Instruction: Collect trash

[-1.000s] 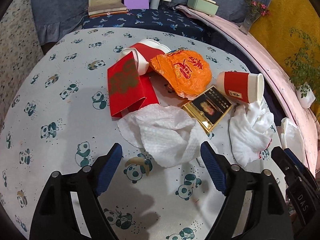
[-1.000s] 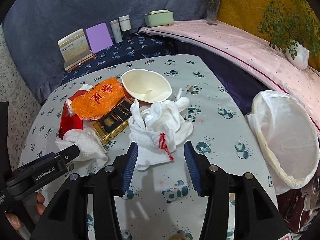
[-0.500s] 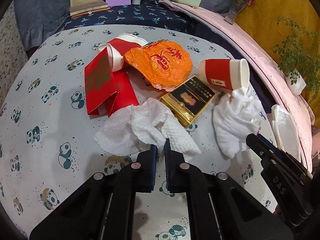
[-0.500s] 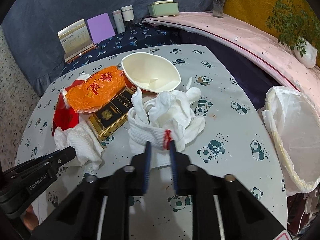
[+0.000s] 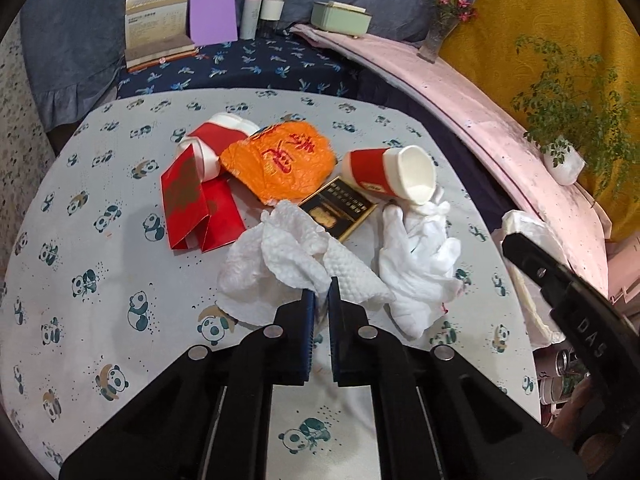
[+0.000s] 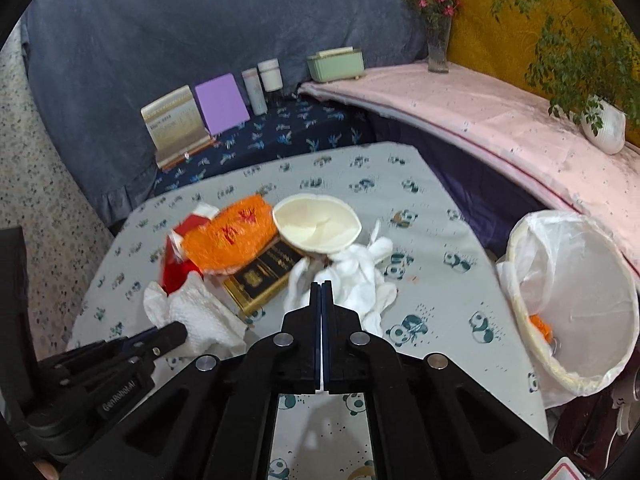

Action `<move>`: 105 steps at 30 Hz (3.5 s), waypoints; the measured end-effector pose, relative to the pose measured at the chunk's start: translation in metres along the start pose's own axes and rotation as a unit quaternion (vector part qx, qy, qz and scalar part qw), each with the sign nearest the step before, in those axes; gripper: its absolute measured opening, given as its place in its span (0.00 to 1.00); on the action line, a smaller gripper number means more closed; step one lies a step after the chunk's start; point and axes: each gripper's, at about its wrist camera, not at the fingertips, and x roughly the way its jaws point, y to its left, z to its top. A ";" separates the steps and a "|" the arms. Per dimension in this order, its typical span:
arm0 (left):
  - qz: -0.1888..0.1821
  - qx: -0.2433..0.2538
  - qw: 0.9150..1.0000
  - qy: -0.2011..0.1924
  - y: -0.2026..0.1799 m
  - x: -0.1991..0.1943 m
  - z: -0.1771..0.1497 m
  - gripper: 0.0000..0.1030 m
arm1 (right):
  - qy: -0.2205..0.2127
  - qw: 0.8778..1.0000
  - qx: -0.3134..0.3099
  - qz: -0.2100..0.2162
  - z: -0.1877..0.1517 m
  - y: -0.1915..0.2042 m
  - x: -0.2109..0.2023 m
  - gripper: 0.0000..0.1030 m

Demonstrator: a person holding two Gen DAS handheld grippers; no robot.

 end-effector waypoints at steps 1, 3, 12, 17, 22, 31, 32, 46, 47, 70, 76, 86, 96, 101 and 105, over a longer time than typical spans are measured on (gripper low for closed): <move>-0.001 0.002 1.000 -0.003 -0.002 -0.003 0.000 0.06 | -0.006 1.000 -0.001 -0.001 0.003 -0.001 -0.006 0.01; -0.002 0.004 1.000 -0.006 -0.005 -0.007 0.000 0.06 | -0.011 1.000 0.000 -0.001 0.006 -0.003 -0.012 0.01; 0.006 0.003 1.000 -0.001 -0.004 -0.008 -0.008 0.06 | 0.021 1.000 -0.008 -0.015 -0.022 -0.006 0.006 0.27; 0.009 0.000 1.000 0.007 0.001 -0.001 -0.010 0.06 | 0.047 0.999 -0.004 -0.016 -0.035 -0.008 0.032 0.31; 0.011 -0.001 1.000 0.013 0.005 0.008 -0.010 0.06 | 0.064 0.998 -0.001 -0.011 -0.040 -0.008 0.053 0.31; 0.012 0.003 1.000 0.014 0.002 0.009 -0.011 0.06 | 0.061 0.998 -0.006 0.011 -0.038 -0.004 0.045 0.00; 0.011 0.003 1.000 0.013 0.001 0.008 -0.011 0.06 | 0.054 0.998 -0.006 0.012 -0.036 -0.004 0.040 0.00; 0.012 0.006 1.000 0.003 -0.001 -0.006 -0.013 0.06 | 0.042 0.999 0.002 -0.006 -0.028 -0.016 0.033 0.34; 0.014 0.006 1.000 0.004 0.001 -0.005 -0.013 0.06 | 0.049 0.999 0.002 -0.006 -0.030 -0.016 0.040 0.35; 0.001 0.032 0.999 -0.021 -0.029 -0.021 0.002 0.06 | -0.051 0.997 0.009 0.049 0.028 -0.016 -0.037 0.07; -0.015 0.064 0.997 -0.038 -0.064 -0.032 0.012 0.06 | -0.080 0.996 0.027 0.023 0.038 -0.045 -0.062 0.07; -0.053 0.128 0.990 -0.035 -0.145 -0.020 0.016 0.06 | -0.092 0.992 0.072 -0.047 0.030 -0.121 -0.075 0.07; -0.095 0.186 0.978 -0.015 -0.229 0.014 0.012 0.06 | -0.081 0.984 0.123 -0.104 0.012 -0.203 -0.076 0.07; -0.113 0.205 0.972 -0.002 -0.261 0.030 0.009 0.06 | -0.068 0.979 0.148 -0.126 -0.001 -0.238 -0.070 0.07; -0.122 0.220 0.968 0.007 -0.284 0.044 0.007 0.06 | -0.057 0.976 0.163 -0.134 -0.010 -0.259 -0.064 0.07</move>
